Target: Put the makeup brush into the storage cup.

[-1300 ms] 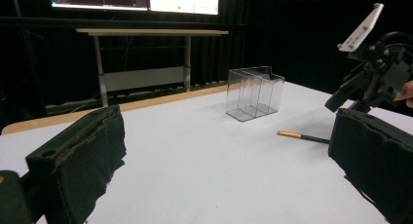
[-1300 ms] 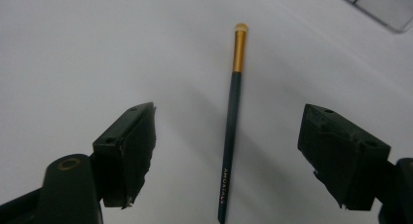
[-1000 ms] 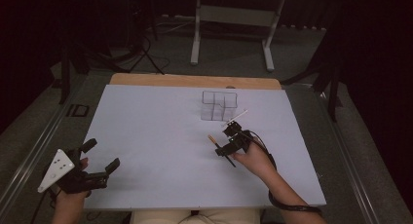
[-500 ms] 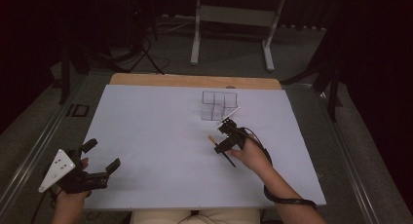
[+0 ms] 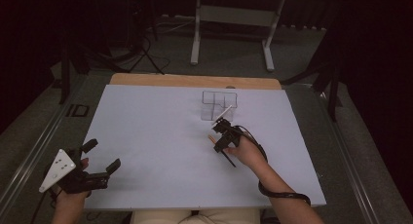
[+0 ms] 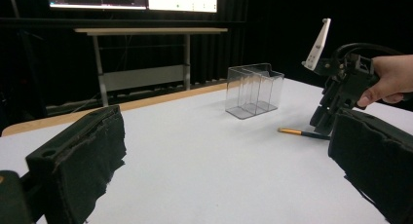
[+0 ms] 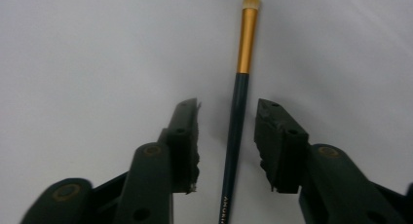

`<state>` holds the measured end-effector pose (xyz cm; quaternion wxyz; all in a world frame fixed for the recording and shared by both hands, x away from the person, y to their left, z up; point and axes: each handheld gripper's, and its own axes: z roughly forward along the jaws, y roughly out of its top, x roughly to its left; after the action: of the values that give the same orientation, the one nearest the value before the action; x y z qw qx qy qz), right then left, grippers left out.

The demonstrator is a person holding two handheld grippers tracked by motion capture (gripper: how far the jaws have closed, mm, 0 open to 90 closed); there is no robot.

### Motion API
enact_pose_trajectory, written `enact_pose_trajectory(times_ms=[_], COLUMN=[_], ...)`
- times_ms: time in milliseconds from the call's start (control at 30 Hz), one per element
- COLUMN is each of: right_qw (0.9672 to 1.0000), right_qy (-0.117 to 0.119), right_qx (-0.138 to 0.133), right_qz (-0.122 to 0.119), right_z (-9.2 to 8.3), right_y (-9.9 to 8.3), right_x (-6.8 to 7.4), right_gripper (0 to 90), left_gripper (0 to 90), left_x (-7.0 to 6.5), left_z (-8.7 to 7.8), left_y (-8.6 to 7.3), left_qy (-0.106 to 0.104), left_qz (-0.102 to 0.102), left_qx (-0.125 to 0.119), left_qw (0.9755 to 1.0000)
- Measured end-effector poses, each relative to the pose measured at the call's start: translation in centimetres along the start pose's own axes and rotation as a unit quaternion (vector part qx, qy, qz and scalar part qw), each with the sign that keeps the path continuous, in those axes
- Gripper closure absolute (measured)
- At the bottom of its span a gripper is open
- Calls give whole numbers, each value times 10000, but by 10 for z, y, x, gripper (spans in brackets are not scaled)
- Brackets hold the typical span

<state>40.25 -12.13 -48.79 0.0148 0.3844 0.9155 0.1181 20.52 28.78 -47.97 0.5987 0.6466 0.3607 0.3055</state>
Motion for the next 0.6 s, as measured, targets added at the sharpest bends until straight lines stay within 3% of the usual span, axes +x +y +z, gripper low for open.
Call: enact_pose_trajectory(times_ms=[600], right_qw=[9987], right_qy=[-200], right_qx=[422], right_qz=[-226], right_z=[14], right_y=[10], right_x=[-3], right_gripper=[762], left_gripper=[12], left_x=[0], left_z=[1], left_y=[0], left_qy=[2], left_qz=[28], left_qx=[66], left_qw=[10000])
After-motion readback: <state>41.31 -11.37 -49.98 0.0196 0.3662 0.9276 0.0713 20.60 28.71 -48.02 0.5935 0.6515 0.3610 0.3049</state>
